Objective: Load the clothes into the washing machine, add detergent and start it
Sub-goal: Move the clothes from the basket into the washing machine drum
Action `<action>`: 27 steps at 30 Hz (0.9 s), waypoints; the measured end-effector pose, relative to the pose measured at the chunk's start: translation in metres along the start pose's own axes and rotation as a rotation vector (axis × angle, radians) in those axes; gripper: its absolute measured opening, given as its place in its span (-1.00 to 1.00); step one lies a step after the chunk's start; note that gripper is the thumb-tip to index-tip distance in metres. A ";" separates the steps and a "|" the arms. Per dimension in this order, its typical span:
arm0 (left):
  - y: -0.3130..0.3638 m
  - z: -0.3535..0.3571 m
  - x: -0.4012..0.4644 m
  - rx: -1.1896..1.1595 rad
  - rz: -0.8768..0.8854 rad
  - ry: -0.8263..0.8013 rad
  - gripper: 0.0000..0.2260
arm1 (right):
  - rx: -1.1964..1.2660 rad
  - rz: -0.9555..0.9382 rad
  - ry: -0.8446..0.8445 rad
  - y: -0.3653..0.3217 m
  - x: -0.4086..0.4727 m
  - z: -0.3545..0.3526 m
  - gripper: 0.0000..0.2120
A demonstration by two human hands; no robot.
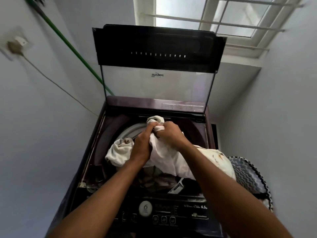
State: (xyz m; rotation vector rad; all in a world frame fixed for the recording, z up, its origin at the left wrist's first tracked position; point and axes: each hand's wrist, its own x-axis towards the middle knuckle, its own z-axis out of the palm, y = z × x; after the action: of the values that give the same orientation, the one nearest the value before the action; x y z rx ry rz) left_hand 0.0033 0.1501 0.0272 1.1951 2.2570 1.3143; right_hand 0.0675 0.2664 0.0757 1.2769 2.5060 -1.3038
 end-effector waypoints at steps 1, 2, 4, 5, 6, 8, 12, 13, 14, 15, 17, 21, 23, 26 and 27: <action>-0.014 -0.002 0.001 0.069 0.017 0.000 -0.59 | 0.032 -0.006 -0.020 0.000 0.002 0.011 -0.76; -0.029 -0.002 0.002 0.155 0.023 -0.012 -0.56 | 0.080 0.000 -0.050 0.001 0.001 0.021 -0.81; -0.054 -0.002 0.002 0.313 0.026 -0.066 -0.49 | 0.156 0.007 -0.113 0.011 0.003 0.041 -0.88; -0.064 -0.002 -0.001 0.359 0.023 -0.112 -0.46 | 0.138 -0.010 -0.133 0.021 0.008 0.052 -0.85; -0.069 -0.003 -0.005 0.389 0.001 -0.182 -0.44 | 0.071 -0.022 -0.147 0.031 0.011 0.061 -0.76; -0.078 -0.001 -0.017 0.426 -0.078 -0.385 -0.38 | -0.045 -0.038 -0.225 0.051 0.014 0.077 -0.62; -0.091 0.008 -0.033 0.560 -0.178 -0.721 -0.38 | -0.247 -0.034 -0.421 0.073 0.008 0.093 -0.64; -0.090 0.010 -0.033 0.580 -0.195 -0.752 -0.40 | -0.273 -0.042 -0.450 0.077 0.009 0.095 -0.63; -0.086 0.011 -0.031 0.598 -0.203 -0.759 -0.41 | -0.286 -0.048 -0.453 0.076 0.008 0.094 -0.62; -0.081 0.011 -0.027 0.620 -0.204 -0.750 -0.44 | -0.291 -0.049 -0.440 0.078 0.009 0.093 -0.61; -0.064 0.010 -0.017 0.648 -0.222 -0.727 -0.48 | -0.260 -0.025 -0.363 0.083 0.011 0.091 -0.56; -0.023 0.010 0.001 0.809 -0.237 -0.661 -0.61 | -0.205 -0.063 -0.061 0.092 -0.002 0.074 -0.62; -0.005 0.017 0.006 0.900 -0.183 -0.561 -0.60 | -0.294 -0.094 0.083 0.093 -0.014 0.054 -0.56; 0.014 0.038 0.008 0.673 -0.075 -0.553 -0.57 | -0.519 -0.048 0.255 0.097 -0.028 0.020 -0.39; 0.020 0.050 0.007 0.555 -0.032 -0.586 -0.55 | -0.558 0.009 0.282 0.102 -0.031 0.010 -0.36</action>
State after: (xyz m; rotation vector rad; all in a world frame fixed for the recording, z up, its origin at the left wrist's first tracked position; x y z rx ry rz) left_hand 0.0380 0.1900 0.0171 1.4570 2.2063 0.2387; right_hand 0.1545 0.2710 0.0129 1.3875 2.7430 -0.3751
